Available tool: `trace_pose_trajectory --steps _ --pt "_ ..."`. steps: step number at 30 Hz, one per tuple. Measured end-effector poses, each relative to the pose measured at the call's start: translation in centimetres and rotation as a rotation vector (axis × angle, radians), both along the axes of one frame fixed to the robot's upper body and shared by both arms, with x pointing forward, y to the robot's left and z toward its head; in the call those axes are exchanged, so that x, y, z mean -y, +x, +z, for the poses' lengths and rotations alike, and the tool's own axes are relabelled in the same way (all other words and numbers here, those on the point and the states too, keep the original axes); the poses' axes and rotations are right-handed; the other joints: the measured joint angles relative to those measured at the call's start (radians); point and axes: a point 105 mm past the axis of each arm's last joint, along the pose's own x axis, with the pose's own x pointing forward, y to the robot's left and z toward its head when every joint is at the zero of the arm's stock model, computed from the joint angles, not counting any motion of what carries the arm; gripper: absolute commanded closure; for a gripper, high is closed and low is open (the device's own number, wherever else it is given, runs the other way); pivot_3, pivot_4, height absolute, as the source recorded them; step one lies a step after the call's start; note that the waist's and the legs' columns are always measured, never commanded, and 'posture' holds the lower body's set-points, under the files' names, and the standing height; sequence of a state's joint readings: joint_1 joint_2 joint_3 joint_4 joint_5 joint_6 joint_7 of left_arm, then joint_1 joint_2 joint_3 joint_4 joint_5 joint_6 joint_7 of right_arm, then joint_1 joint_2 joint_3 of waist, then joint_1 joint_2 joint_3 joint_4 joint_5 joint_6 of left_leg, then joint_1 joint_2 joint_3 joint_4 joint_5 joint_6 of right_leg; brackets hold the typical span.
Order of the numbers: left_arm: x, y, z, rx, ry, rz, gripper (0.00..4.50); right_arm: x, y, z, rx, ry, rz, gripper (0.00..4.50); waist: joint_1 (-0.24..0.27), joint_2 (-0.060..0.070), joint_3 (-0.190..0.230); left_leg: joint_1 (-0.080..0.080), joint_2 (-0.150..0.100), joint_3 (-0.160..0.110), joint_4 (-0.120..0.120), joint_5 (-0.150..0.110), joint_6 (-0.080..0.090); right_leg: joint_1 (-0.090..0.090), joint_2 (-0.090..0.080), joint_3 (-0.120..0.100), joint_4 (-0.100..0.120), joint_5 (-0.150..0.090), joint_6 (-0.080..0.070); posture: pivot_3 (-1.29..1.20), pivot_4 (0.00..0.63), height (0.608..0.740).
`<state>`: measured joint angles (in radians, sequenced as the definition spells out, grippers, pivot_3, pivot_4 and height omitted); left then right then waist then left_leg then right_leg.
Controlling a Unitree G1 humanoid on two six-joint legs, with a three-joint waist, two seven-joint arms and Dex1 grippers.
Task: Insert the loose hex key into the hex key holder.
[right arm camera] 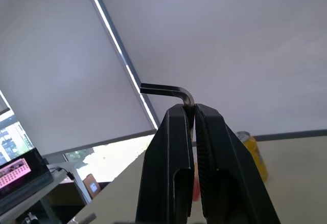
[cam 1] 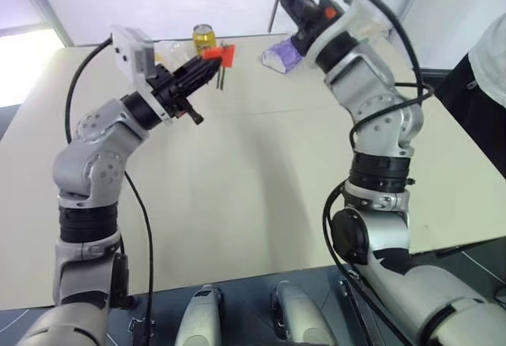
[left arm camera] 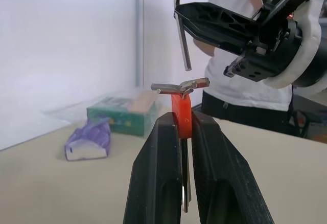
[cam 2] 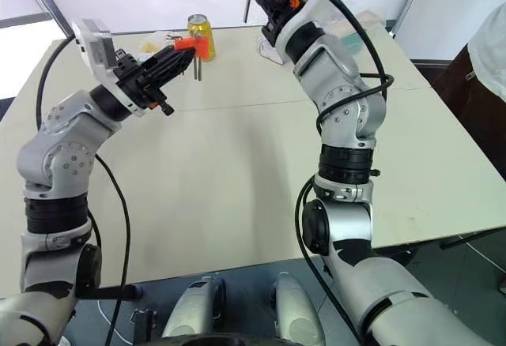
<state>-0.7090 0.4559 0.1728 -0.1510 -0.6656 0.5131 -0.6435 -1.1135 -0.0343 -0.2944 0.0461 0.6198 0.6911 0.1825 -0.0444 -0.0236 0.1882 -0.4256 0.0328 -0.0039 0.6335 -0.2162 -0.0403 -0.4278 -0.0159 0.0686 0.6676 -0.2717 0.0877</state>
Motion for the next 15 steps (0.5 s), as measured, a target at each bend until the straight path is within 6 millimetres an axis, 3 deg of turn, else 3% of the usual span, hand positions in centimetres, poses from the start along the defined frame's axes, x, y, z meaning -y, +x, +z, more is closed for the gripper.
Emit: trace_pose_trajectory --steps 15 --pt "0.9 0.2 0.3 0.006 -0.063 -0.007 4.50 -3.0 -1.4 0.4 0.034 -0.041 0.102 4.48 0.000 0.000 0.000 0.000 0.000 0.000 0.000 0.000 0.000 0.000 0.000 0.000 -0.001 0.000 0.000 0.00 0.150 0.740"
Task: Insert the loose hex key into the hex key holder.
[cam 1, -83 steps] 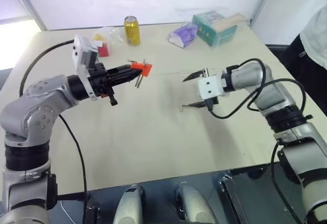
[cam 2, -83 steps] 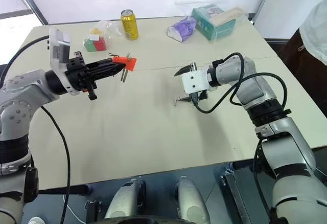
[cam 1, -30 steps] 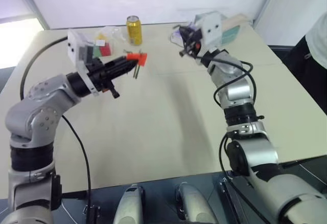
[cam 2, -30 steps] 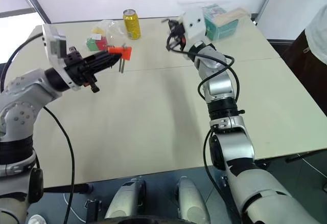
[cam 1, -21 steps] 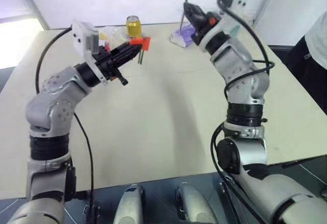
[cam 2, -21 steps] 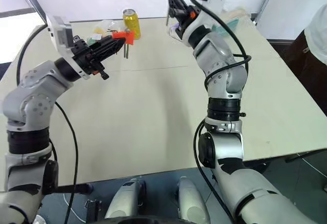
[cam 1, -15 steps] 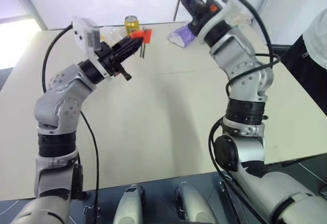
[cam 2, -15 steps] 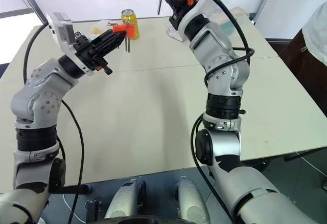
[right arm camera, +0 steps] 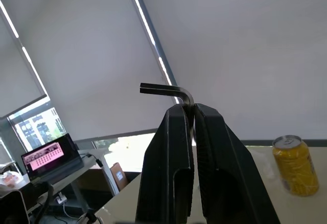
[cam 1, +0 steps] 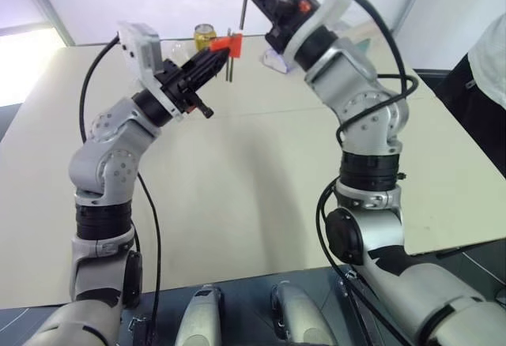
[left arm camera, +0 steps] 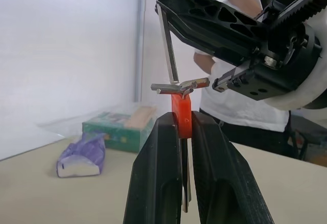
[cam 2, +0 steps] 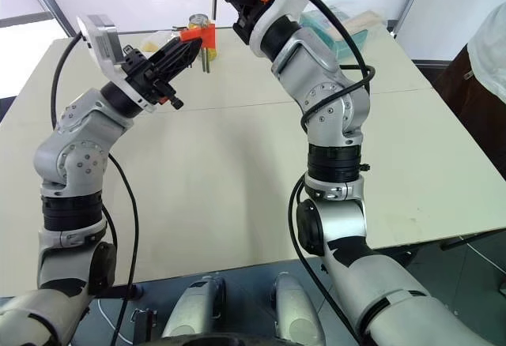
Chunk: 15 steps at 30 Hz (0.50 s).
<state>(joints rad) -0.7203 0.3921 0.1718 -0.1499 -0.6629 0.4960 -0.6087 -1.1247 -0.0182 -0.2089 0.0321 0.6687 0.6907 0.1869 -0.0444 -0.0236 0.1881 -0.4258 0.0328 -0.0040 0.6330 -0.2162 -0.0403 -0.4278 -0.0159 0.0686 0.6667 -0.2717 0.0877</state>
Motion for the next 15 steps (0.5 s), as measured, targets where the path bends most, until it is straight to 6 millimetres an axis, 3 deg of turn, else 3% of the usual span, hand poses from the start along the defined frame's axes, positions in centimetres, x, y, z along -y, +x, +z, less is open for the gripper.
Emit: trace_pose_trajectory --steps 15 --pt "-0.01 0.03 0.02 0.000 0.000 0.002 4.50 -0.65 -0.89 0.53 0.032 -0.008 0.032 4.48 0.000 0.000 0.000 0.000 0.000 0.000 -0.001 0.000 0.000 0.000 0.000 0.000 -0.001 0.000 0.000 0.00 0.150 0.740"
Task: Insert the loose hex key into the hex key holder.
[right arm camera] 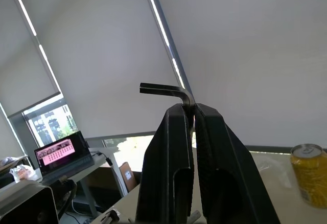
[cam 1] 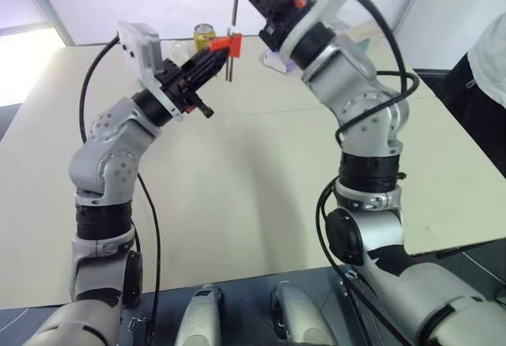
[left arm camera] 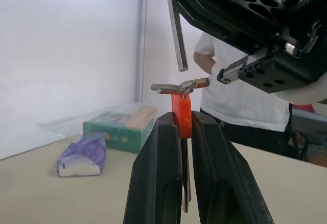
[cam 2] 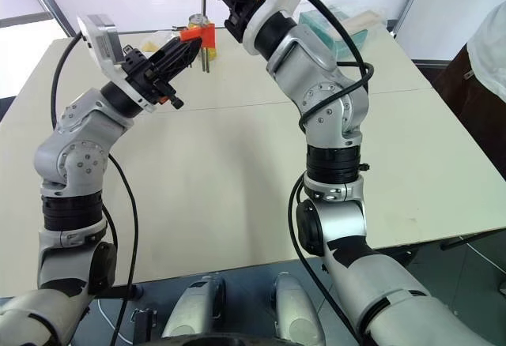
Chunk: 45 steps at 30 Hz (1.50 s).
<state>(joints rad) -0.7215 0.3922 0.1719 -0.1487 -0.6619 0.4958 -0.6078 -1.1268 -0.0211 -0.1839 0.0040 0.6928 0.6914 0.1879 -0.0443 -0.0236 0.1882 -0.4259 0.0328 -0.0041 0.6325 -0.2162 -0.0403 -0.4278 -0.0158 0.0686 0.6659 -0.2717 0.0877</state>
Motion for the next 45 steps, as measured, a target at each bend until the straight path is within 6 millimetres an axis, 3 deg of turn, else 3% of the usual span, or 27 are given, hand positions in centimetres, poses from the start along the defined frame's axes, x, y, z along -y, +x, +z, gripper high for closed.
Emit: trace_pose_trajectory --steps 45 --pt "0.04 -0.11 0.40 0.010 -0.006 0.002 4.50 0.59 0.42 -0.64 0.010 -0.030 -0.031 4.48 0.000 0.000 0.000 0.000 0.000 0.000 -0.001 0.000 0.000 0.000 0.000 0.000 -0.001 0.000 0.000 0.00 0.150 0.740"
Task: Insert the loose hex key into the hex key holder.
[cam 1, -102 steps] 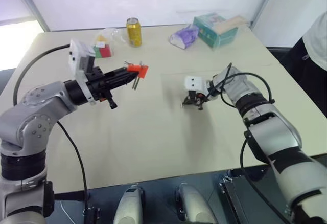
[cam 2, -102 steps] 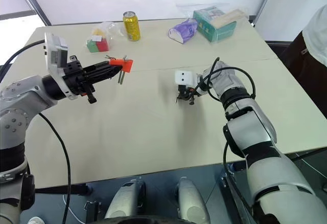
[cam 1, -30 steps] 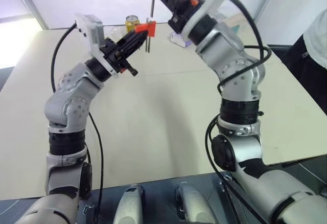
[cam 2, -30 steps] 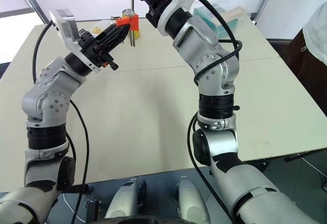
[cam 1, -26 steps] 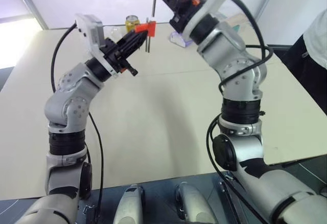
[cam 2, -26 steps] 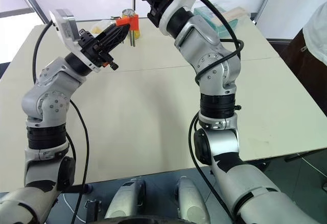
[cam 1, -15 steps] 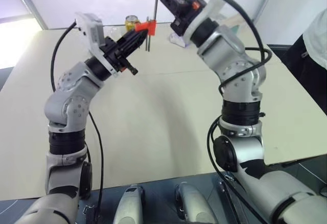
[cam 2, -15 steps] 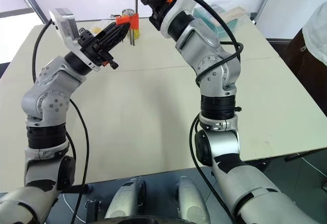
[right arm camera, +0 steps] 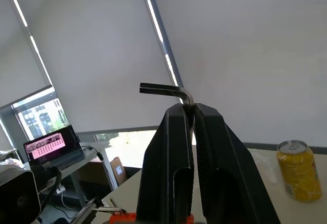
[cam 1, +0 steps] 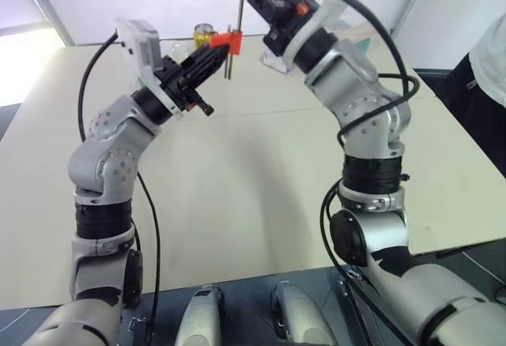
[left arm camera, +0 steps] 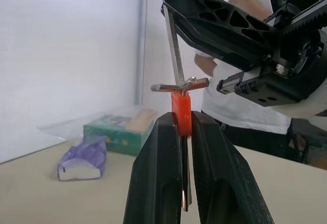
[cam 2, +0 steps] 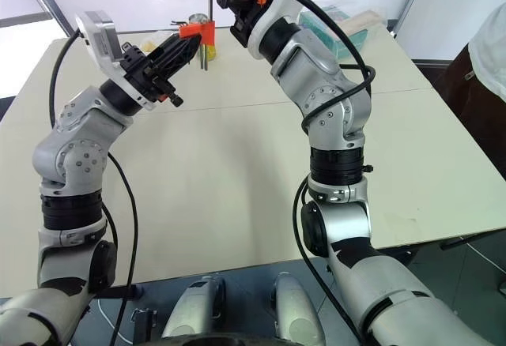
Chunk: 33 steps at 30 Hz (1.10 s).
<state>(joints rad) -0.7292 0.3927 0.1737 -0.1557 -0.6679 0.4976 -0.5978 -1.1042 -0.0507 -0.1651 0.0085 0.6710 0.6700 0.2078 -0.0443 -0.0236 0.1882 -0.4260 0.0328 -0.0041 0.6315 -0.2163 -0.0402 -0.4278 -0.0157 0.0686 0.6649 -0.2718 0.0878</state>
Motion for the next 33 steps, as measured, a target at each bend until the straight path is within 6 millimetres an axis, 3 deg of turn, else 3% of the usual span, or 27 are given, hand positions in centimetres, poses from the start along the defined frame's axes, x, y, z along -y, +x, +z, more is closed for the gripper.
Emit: trace_pose_trajectory --steps 33 --pt "0.13 -0.09 0.00 -0.014 -0.009 -0.012 4.50 -0.06 0.11 -0.30 -0.013 0.006 -0.002 4.48 0.000 0.000 0.000 0.000 0.000 0.000 0.000 0.000 0.000 0.000 0.000 0.000 0.000 0.000 0.000 0.00 0.150 0.740"
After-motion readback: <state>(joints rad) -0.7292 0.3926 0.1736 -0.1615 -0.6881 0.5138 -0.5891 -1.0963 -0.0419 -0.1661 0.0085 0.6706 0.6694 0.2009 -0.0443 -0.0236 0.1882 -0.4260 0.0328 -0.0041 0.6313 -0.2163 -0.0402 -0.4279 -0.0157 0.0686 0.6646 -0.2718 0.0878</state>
